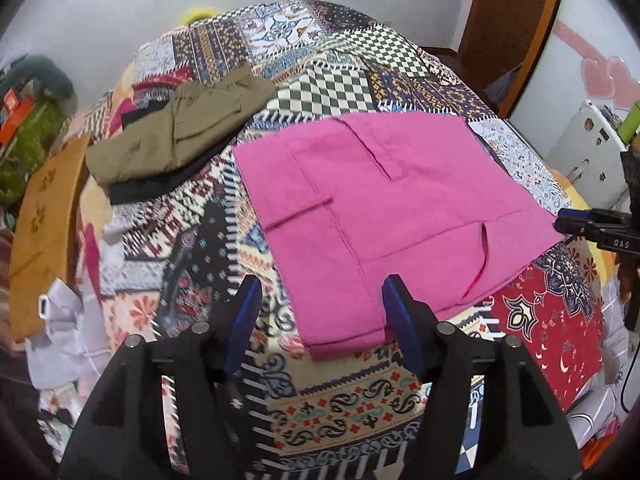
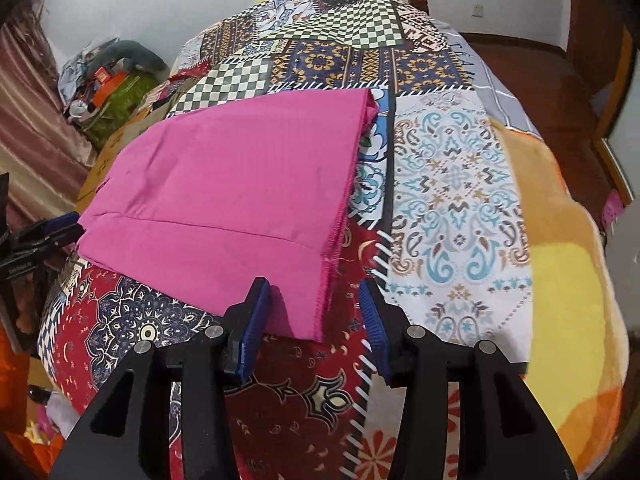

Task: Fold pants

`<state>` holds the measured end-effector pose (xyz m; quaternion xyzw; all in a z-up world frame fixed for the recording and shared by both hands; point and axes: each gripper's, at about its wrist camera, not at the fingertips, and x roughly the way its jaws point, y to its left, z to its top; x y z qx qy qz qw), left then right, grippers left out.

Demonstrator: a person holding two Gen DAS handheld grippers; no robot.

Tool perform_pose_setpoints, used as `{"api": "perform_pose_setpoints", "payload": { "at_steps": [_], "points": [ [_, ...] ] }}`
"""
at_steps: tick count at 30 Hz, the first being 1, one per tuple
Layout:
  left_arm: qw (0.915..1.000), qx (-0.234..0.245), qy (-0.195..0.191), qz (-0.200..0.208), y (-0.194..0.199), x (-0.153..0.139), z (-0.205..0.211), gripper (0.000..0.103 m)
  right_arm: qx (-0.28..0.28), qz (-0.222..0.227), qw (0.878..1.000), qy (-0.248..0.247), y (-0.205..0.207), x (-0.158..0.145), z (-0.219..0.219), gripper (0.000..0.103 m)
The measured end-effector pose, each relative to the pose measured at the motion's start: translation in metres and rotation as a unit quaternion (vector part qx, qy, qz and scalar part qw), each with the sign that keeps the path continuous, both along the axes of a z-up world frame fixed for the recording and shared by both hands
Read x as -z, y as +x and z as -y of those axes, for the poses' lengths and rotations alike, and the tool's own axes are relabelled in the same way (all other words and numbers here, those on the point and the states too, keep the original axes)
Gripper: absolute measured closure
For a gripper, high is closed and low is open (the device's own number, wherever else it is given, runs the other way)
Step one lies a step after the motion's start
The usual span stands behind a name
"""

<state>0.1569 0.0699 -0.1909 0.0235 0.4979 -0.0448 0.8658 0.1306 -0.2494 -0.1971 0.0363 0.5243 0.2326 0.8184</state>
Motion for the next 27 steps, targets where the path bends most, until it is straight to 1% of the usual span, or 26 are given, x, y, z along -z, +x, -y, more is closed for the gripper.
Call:
{"api": "perform_pose_setpoints", "payload": {
  "at_steps": [3,5,7,9,14,20,24,27],
  "points": [
    [0.9997,-0.014,0.008,0.017,0.008,-0.012,-0.009,0.039,0.0,0.017,1.0,-0.009,0.005,-0.01,0.001,0.06],
    [0.9992,-0.029,0.0,0.026,0.018,-0.021,-0.02,0.039,0.006,0.033,0.999,-0.002,0.011,-0.021,0.002,0.056],
    [0.9986,-0.046,-0.006,0.027,0.031,-0.024,-0.029,0.039,0.013,0.049,0.999,0.005,0.019,-0.031,0.001,0.054],
    [0.9978,-0.06,-0.006,0.028,0.045,-0.026,-0.038,0.039,0.018,0.063,0.998,0.012,0.031,-0.04,-0.002,0.05],
    [0.996,-0.086,-0.009,0.022,0.082,-0.019,-0.057,0.039,0.021,0.083,0.996,0.012,0.066,-0.047,-0.012,0.05],
    [0.993,-0.112,-0.036,-0.007,0.119,0.002,-0.073,0.039,0.02,0.081,0.996,0.006,0.109,-0.035,-0.024,0.05],
    [0.9911,-0.117,-0.054,-0.035,0.137,0.021,-0.078,0.039,0.021,0.059,0.998,0.001,0.143,-0.014,-0.031,0.05],
    [0.9906,-0.117,-0.055,-0.046,0.142,0.035,-0.076,0.039,0.014,0.033,0.999,-0.005,0.17,0.009,-0.038,0.05]
  ]
}}
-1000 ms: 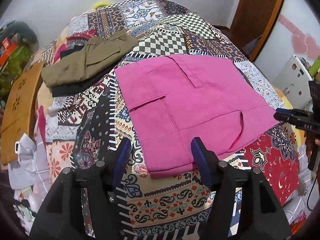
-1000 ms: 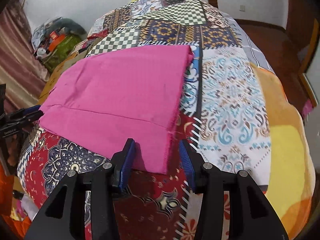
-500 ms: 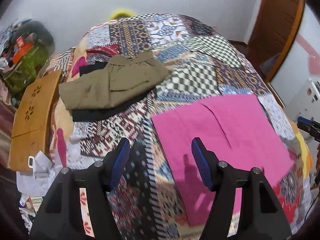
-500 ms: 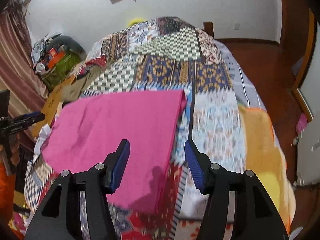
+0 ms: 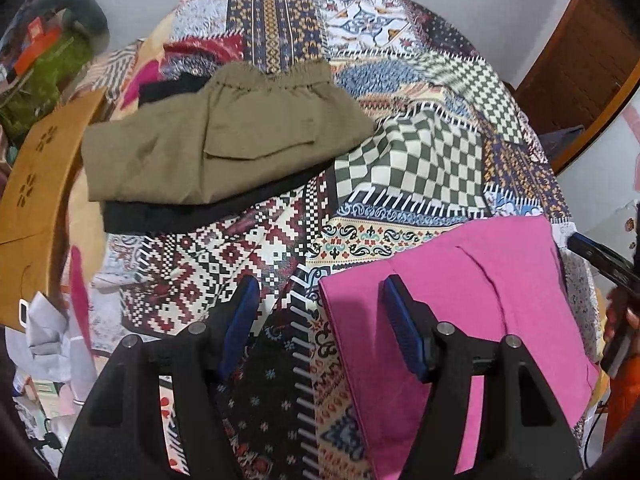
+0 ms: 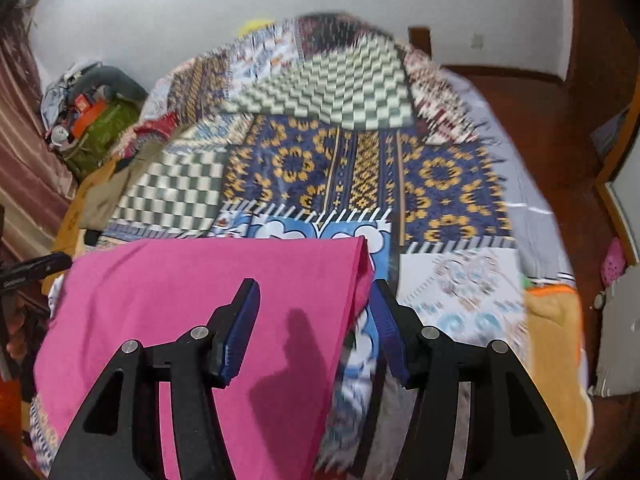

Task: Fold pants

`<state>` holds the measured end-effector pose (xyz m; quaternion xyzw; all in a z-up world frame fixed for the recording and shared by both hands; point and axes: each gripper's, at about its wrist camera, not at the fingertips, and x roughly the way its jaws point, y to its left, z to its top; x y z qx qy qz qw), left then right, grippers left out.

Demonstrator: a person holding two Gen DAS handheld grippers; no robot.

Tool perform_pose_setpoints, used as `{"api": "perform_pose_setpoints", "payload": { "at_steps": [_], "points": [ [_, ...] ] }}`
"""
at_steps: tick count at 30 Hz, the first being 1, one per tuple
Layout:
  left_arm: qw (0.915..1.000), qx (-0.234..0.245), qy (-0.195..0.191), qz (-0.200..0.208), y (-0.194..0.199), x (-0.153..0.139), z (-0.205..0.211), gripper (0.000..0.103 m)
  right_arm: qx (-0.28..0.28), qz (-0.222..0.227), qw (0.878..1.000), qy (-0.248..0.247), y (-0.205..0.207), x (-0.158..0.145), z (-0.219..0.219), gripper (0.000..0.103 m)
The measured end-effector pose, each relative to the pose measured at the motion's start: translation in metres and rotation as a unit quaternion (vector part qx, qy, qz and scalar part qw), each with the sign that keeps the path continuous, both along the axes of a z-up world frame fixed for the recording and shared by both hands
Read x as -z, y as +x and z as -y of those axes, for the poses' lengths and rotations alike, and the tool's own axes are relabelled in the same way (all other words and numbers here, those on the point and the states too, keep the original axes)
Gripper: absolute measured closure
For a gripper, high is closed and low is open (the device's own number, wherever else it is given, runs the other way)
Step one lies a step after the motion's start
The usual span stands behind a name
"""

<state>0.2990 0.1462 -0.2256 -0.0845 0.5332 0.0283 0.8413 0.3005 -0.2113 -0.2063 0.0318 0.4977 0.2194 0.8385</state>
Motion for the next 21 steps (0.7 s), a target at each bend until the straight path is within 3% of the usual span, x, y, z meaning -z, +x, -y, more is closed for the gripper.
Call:
{"api": "perform_pose_setpoints", "payload": {
  "at_steps": [4,8,9,11,15,21],
  "points": [
    [0.9999,0.005,0.009,-0.007,0.004,0.013,0.004,0.038,0.001,-0.032,0.999,-0.015,0.027,0.032,-0.008,0.05],
    [0.9991,0.014,0.039,0.002,0.002,0.016,0.008,0.037,-0.011,-0.034,0.999,-0.013,0.033,0.046,-0.013,0.051],
    [0.9986,0.015,0.05,0.004,0.001,0.017,0.008,0.037,-0.022,-0.023,0.999,-0.023,0.032,0.046,-0.016,0.054],
    [0.9964,0.018,0.082,0.008,0.0,0.017,0.012,0.037,-0.041,-0.01,0.998,-0.045,0.029,0.047,-0.022,0.079],
    [0.9937,0.025,0.109,0.008,-0.001,0.02,0.015,0.038,-0.055,0.011,0.996,-0.074,0.024,0.052,-0.025,0.093],
    [0.9979,0.004,0.064,-0.009,-0.001,0.029,0.0,0.038,-0.042,0.024,0.995,-0.086,0.022,0.057,-0.022,0.099]
  ]
}}
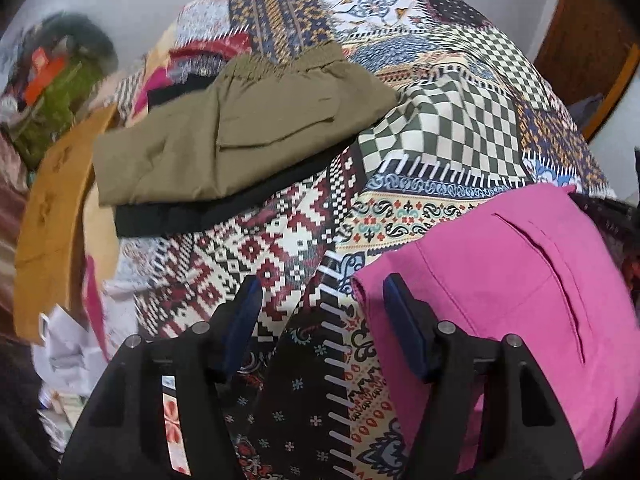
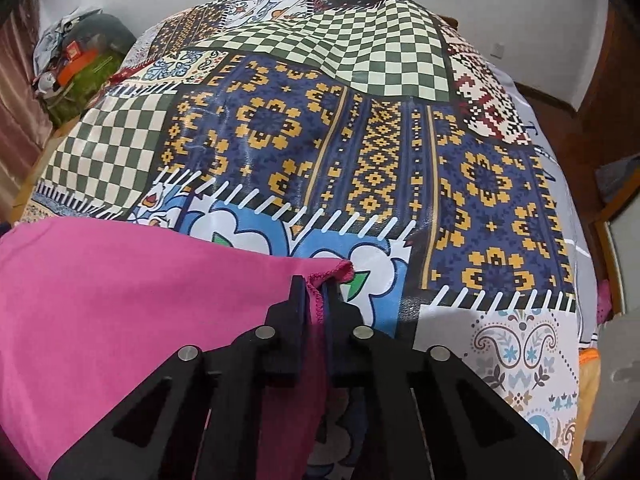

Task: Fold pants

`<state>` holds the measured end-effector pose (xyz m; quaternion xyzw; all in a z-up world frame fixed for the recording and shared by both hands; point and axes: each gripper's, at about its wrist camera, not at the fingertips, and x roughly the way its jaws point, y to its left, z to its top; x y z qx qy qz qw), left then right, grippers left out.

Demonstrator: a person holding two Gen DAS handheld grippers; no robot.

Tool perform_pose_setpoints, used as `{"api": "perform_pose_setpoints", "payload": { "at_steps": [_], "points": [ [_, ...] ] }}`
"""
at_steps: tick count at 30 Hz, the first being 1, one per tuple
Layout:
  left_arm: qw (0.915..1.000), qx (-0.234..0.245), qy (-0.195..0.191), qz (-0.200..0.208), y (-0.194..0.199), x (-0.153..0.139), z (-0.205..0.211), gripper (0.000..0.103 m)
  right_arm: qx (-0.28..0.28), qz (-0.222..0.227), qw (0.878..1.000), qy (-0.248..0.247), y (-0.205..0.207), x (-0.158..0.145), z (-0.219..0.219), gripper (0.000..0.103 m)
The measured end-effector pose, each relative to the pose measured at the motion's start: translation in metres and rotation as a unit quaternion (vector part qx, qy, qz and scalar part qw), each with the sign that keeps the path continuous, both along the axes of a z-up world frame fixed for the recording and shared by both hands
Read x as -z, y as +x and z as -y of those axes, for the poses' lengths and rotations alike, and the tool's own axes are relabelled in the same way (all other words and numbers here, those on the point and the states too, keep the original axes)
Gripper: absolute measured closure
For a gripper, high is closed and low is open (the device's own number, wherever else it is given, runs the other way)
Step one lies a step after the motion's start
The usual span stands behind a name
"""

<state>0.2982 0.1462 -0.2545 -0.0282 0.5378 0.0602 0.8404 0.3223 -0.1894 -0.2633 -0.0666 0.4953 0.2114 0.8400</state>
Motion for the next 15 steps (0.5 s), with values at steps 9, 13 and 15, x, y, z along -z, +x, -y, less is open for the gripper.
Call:
{"api": "perform_pose_setpoints", "payload": {
  "at_steps": [9,13,15],
  "points": [
    [0.9993,-0.007,0.035,0.001,-0.013,-0.011,0.007,0.038,0.013,-0.034,0.999,-0.012,0.01,-0.01,-0.008,0.088],
    [0.9983,0.004,0.058,0.009,-0.023,-0.028,0.01,0.039,0.025,-0.034,0.999,0.008,0.006,-0.039,0.007,0.084],
    [0.998,0.009,0.059,0.02,-0.025,-0.039,0.013,0.039,0.026,-0.021,0.999,0.026,-0.001,-0.059,0.012,0.079]
  ]
}}
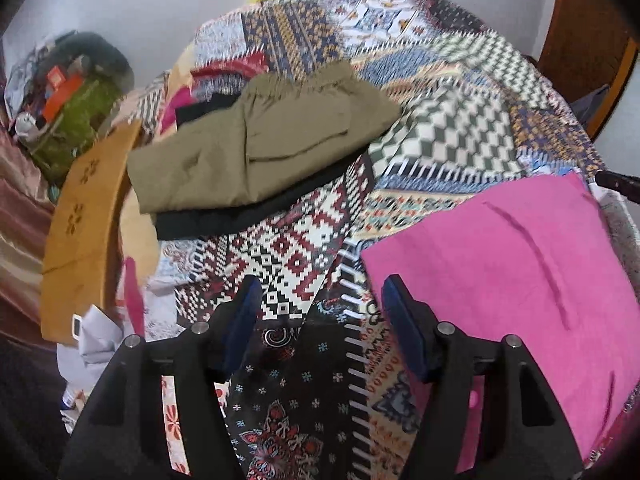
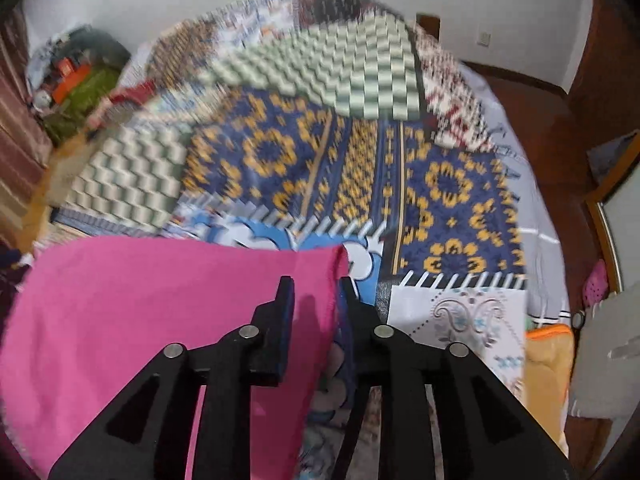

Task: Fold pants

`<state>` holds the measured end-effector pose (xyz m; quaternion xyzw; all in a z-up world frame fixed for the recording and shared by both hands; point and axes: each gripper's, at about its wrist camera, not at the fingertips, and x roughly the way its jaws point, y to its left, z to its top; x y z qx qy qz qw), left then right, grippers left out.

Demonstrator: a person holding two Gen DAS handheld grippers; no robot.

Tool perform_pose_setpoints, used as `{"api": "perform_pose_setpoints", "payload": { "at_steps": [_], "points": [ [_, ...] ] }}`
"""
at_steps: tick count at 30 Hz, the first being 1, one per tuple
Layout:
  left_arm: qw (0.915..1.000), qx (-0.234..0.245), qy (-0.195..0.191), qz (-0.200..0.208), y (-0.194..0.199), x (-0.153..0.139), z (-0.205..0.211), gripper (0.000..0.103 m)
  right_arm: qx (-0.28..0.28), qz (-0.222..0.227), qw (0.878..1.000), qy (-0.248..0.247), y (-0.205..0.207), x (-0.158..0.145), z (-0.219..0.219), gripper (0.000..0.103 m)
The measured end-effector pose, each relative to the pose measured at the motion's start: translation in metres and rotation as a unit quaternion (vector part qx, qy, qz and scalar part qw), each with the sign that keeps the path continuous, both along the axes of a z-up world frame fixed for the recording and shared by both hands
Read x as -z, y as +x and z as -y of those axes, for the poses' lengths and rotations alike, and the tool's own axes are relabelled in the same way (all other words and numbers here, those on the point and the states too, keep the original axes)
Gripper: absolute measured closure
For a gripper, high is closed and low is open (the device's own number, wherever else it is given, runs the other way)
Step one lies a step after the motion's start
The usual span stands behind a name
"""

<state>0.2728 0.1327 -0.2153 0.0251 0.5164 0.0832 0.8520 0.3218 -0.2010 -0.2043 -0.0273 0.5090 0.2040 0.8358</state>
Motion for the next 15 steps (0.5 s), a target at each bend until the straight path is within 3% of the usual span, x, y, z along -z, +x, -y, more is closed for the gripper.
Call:
{"api": "perform_pose_setpoints", "payload": {
  "at_steps": [5,8,11,15],
  "points": [
    [0.9986,0.022,-0.009,0.047,-0.002,-0.037,0.017,0.038,-0.016,0.042,0.997,0.057,-0.021,-0.05,-0.006,0.062],
    [0.9965,0.039,-0.018,0.071,0.003,-0.055,0.032,0.037,-0.043,0.064,0.994,0.076,-0.033,-0.072,-0.023,0.059],
    [0.9944,0.055,-0.025,0.086,0.01,-0.064,0.046,0.036,-0.071,0.075,0.991,0.089,-0.041,-0.078,-0.045,0.044],
    [0.9935,0.072,-0.038,0.08,0.022,-0.056,0.06,0.036,-0.107,0.071,0.987,0.098,-0.047,-0.072,-0.077,0.041]
  ]
}}
